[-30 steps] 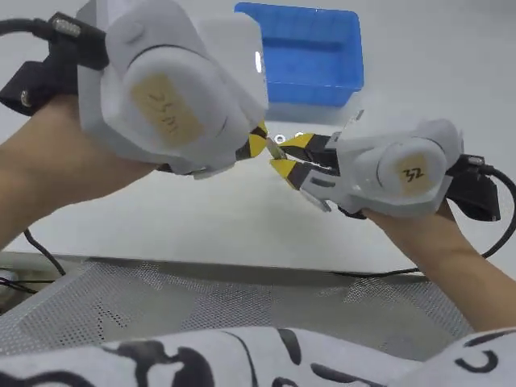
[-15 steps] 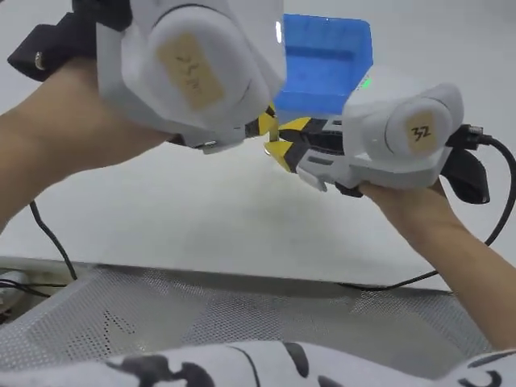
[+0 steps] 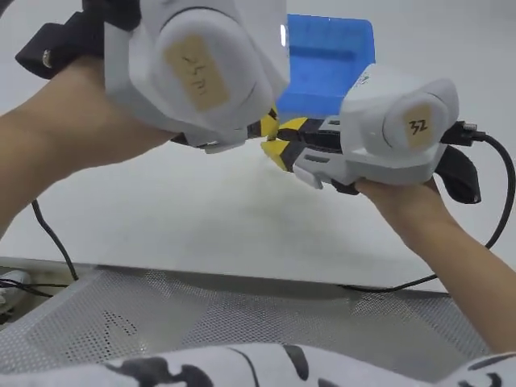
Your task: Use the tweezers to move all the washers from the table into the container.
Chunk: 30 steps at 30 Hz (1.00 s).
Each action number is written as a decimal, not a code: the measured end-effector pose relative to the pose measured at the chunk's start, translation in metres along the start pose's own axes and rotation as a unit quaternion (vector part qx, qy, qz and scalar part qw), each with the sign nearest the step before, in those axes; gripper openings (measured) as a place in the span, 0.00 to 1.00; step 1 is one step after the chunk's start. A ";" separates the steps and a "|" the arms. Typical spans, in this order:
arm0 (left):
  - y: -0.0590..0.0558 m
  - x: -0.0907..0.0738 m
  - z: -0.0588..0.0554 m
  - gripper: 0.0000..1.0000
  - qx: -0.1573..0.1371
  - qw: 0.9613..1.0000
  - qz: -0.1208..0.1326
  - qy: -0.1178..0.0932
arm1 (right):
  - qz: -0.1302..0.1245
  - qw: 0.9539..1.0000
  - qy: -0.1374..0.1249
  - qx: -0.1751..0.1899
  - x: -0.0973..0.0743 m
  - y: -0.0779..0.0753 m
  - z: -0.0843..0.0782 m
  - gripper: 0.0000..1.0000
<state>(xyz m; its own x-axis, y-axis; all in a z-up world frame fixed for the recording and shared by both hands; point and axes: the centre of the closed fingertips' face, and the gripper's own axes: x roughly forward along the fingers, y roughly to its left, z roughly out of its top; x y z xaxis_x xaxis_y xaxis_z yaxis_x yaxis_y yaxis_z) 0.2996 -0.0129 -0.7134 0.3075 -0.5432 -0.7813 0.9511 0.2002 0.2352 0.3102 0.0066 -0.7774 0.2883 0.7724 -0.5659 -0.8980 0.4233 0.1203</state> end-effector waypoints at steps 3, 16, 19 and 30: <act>-0.001 0.000 0.000 0.00 0.000 1.000 -0.001 0.000 | -0.001 1.000 0.002 -0.001 0.000 0.000 0.000 0.07; -0.004 0.003 0.003 0.00 -0.001 1.000 -0.007 0.000 | -0.003 1.000 0.006 -0.003 -0.001 0.000 -0.002 0.05; -0.004 0.003 0.005 0.00 0.011 1.000 -0.006 0.001 | -0.009 1.000 0.010 -0.014 -0.003 -0.002 -0.002 0.05; 0.005 -0.012 0.015 0.00 0.018 1.000 0.004 -0.009 | -0.004 1.000 0.006 -0.023 -0.015 -0.002 0.014 0.04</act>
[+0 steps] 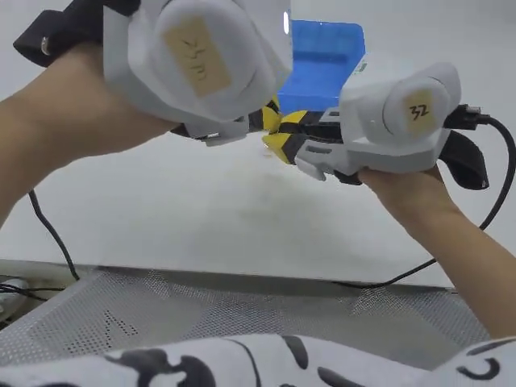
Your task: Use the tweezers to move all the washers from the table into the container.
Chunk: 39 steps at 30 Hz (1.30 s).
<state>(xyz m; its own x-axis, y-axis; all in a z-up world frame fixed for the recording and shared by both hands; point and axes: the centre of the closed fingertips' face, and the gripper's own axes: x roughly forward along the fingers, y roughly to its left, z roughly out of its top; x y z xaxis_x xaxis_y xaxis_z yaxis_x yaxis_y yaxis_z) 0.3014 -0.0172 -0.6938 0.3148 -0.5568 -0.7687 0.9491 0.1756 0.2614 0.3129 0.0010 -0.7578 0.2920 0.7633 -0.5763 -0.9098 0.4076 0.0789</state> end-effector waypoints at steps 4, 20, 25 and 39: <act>0.002 -0.003 0.002 0.00 0.008 1.000 0.004 0.002 | 0.003 1.000 -0.002 -0.006 -0.002 0.001 0.006 0.04; 0.022 -0.019 0.007 0.00 0.031 0.999 0.024 0.002 | 0.002 0.999 -0.019 -0.026 -0.005 -0.006 0.031 0.04; 0.029 -0.023 0.009 0.00 0.031 0.999 0.029 0.000 | 0.000 0.999 -0.022 -0.033 -0.004 -0.012 0.038 0.04; 0.050 -0.030 0.013 0.00 0.044 0.998 0.050 0.000 | -0.011 0.998 -0.039 -0.057 0.000 -0.030 0.060 0.04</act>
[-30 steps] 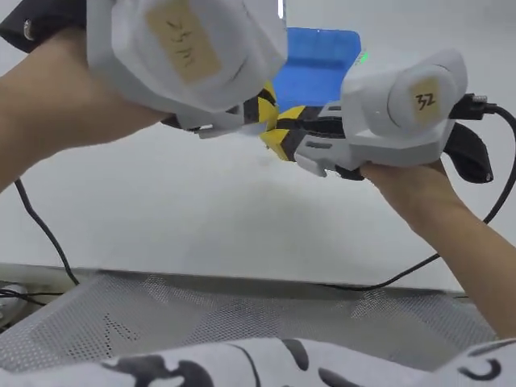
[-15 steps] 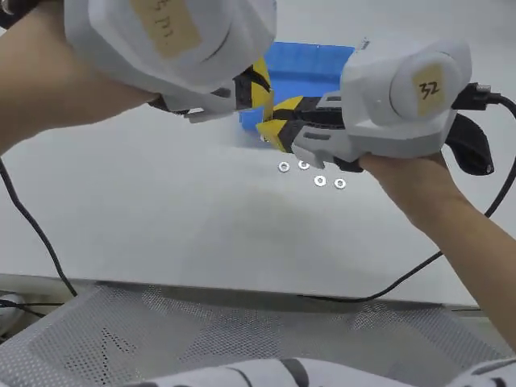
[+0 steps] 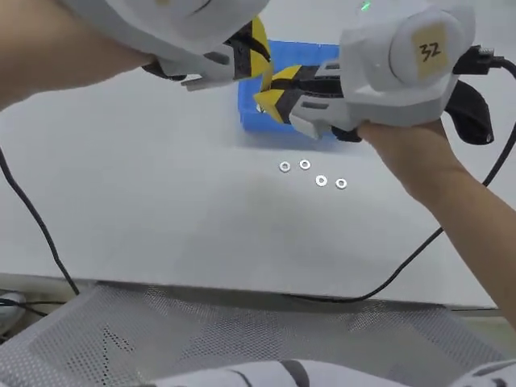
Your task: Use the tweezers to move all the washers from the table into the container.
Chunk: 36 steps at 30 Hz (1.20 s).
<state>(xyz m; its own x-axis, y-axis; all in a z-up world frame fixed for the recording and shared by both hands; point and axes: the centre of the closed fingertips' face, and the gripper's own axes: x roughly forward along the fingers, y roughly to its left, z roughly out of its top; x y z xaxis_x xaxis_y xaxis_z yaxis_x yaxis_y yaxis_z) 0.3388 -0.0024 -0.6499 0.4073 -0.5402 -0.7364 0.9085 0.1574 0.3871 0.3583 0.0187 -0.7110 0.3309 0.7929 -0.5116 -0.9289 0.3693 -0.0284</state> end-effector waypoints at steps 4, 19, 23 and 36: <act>0.005 0.004 -0.001 0.00 0.003 1.000 0.007 0.001 | -0.003 1.000 -0.001 -0.006 0.004 -0.007 0.000 0.04; 0.013 0.036 -0.020 0.00 -0.034 0.999 0.015 -0.014 | -0.007 1.000 0.023 -0.006 0.031 -0.027 -0.024 0.04; 0.012 0.043 -0.026 0.00 -0.039 0.999 0.013 -0.009 | -0.004 0.999 0.032 -0.005 0.040 -0.030 -0.033 0.04; 0.015 0.059 -0.040 0.00 -0.051 0.999 0.014 0.004 | 0.000 0.999 0.048 0.006 0.051 -0.032 -0.042 0.04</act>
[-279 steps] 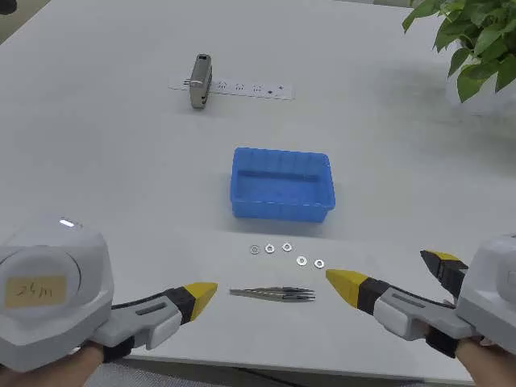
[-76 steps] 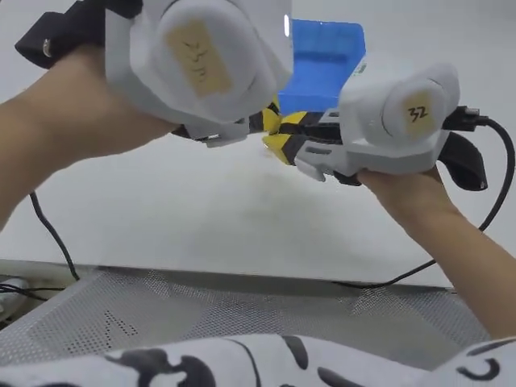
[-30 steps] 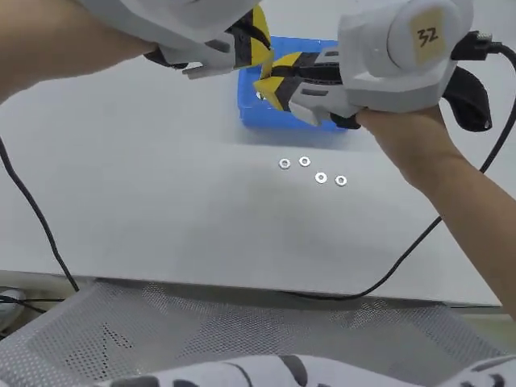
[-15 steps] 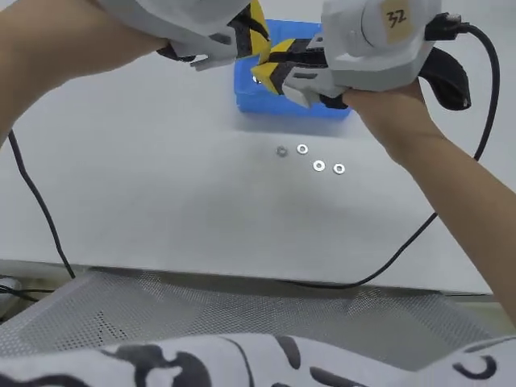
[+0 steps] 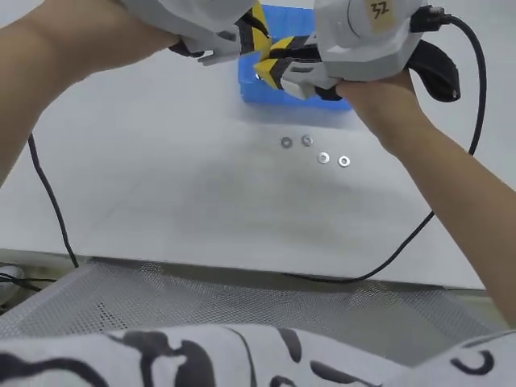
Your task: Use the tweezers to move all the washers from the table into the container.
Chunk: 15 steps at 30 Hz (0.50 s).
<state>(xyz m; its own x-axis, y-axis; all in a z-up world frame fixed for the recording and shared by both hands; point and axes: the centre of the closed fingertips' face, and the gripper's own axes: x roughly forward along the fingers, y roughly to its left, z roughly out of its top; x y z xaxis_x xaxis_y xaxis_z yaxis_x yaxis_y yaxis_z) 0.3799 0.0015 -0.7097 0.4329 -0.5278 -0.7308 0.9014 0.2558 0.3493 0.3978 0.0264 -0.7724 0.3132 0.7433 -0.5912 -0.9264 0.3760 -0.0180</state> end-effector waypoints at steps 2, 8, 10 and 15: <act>0.001 0.002 -0.002 0.00 0.000 1.000 0.000 0.003 | -0.001 1.000 0.005 0.003 -0.001 0.000 -0.002 0.04; 0.001 0.004 -0.003 0.00 -0.002 1.000 -0.001 0.003 | 0.004 1.000 0.010 0.012 0.002 0.000 -0.004 0.05; 0.001 0.004 -0.003 0.00 -0.010 1.000 -0.001 0.001 | 0.008 1.000 0.008 0.027 0.002 -0.001 -0.004 0.05; -0.001 0.001 0.000 0.00 -0.015 1.000 -0.005 -0.004 | 0.008 0.999 0.000 0.038 0.000 -0.004 -0.002 0.07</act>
<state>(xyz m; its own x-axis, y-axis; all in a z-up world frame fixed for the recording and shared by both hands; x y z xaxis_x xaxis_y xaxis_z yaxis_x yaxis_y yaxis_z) 0.3790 0.0004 -0.7107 0.4242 -0.5374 -0.7289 0.9052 0.2741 0.3247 0.4011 0.0235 -0.7740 0.2976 0.7499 -0.5908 -0.9128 0.4048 0.0540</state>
